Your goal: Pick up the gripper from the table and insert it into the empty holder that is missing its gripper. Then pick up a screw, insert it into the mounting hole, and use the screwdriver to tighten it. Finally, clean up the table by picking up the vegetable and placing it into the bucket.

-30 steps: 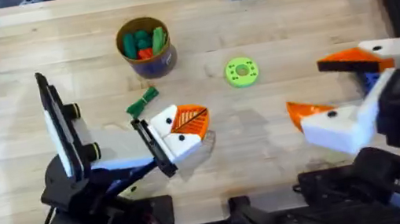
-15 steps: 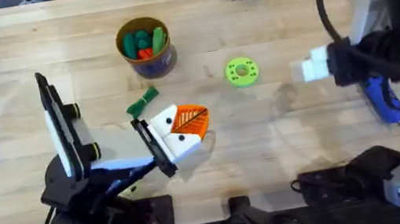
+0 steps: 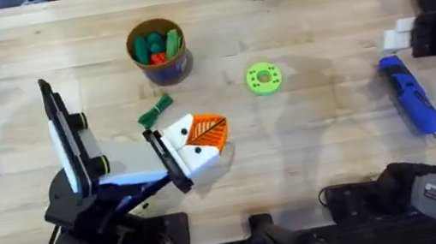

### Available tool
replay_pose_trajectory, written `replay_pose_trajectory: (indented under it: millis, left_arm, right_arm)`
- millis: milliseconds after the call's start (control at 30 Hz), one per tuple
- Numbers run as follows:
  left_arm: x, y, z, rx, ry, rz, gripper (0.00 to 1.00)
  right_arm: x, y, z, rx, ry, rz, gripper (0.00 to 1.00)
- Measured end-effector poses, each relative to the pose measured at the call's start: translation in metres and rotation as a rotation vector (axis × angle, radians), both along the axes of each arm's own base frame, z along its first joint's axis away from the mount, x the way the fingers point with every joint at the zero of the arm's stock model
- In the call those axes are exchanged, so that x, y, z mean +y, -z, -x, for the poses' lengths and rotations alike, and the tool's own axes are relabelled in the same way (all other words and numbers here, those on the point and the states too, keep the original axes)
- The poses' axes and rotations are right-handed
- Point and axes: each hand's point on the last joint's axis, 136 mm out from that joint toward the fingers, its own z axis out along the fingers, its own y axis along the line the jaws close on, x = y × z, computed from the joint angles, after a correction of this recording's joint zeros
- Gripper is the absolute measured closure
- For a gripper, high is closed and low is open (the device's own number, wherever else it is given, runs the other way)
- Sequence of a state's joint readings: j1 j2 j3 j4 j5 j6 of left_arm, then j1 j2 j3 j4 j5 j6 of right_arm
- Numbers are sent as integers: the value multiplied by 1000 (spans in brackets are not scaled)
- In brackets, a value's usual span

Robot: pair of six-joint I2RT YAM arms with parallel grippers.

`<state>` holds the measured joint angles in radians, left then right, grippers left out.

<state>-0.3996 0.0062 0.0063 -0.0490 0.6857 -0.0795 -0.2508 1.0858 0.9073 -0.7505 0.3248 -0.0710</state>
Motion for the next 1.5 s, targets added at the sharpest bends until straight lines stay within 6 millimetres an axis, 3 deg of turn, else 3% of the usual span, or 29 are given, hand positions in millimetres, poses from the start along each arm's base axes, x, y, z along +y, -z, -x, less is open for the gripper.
replay_pose_trajectory:
  millis: [133, 233, 533, 733, 1100, 1233, 1333, 1500]
  left_arm:
    - [0, 0, 0, 0, 0, 0, 996]
    - [0, 0, 0, 0, 0, 0, 996]
    - [0, 2, 0, 8, 0, -3, 996]
    - [0, 2, 0, 8, 0, -3, 996]
    - [0, 2, 0, 8, 0, -3, 996]
    - [0, 2, 0, 8, 1, -3, 996]
    - [0, 2, 0, 8, 1, -3, 996]
    - [0, 2, 0, 9, 2, -4, 996]
  right_arm:
    - [-37, 0, -1, -5, 52, 46, 12]
    - [-50, 10, 1, 15, 60, 14, 11]
    - [-29, 61, 1, 208, -247, -128, 12]
    - [-32, 90, 6, 318, -328, -166, 11]
    - [-40, 120, 11, 379, -331, -234, 14]
    - [-41, 122, 5, 359, -338, -230, 24]
    - [-42, 122, 3, 350, -343, -226, 138]
    - [-42, 121, 1, 346, -346, -221, 552]
